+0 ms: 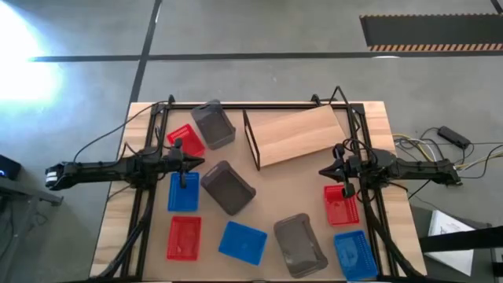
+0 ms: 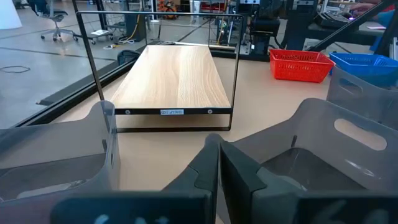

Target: Stack baskets on shelf by color

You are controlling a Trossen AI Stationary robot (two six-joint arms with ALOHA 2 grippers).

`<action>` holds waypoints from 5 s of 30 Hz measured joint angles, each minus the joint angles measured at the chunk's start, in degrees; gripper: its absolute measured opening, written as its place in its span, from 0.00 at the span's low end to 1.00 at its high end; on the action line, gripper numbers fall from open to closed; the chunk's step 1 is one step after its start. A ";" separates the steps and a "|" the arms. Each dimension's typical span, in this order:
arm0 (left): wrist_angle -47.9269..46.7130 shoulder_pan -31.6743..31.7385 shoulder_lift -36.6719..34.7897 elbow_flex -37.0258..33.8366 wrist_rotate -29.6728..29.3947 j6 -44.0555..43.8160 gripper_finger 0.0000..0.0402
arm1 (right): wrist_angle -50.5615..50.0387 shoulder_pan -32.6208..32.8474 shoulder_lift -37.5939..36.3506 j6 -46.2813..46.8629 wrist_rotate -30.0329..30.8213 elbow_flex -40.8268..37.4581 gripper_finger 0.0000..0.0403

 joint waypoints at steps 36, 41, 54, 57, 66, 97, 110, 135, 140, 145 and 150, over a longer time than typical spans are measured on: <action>0.00 0.01 -0.02 0.00 -0.02 0.00 0.00 | 0.01 0.02 -0.02 0.00 0.02 -0.01 0.02; 0.00 0.00 -0.01 0.00 0.00 -0.01 0.00 | 0.00 0.02 -0.02 0.00 0.02 0.00 0.02; -0.02 0.01 -0.02 0.00 -0.02 -0.01 0.00 | 0.45 0.00 -0.01 -0.94 0.01 0.00 0.02; 0.00 -0.01 -0.02 0.00 -0.01 -0.02 0.00 | 2.61 0.00 0.00 2.64 0.01 -0.01 0.02; -0.02 -0.01 -0.02 0.00 0.00 -0.02 0.00 | 24.84 0.07 0.35 26.80 1.16 -0.01 0.02; -0.02 0.01 -0.02 0.00 -0.02 -0.02 0.00 | -42.70 48.31 68.63 20.69 24.00 64.45 0.26; -0.05 0.00 0.37 0.00 -0.01 -0.01 0.00 | -49.85 54.24 97.57 22.65 17.55 88.69 0.51; -0.04 -0.01 0.55 0.00 -0.01 -0.01 0.00 | -56.80 49.77 108.51 26.08 20.72 90.82 0.03; -0.02 0.01 0.55 0.00 -0.02 -0.02 0.00 | -63.03 46.75 99.10 20.45 28.76 90.82 0.02; -0.02 -0.01 0.57 0.00 -0.02 -0.02 0.00 | -67.04 37.33 87.56 13.27 31.64 90.42 0.02; -0.02 -0.01 0.57 0.00 0.00 -0.02 0.00 | -68.74 17.98 79.93 1.02 27.92 87.93 0.02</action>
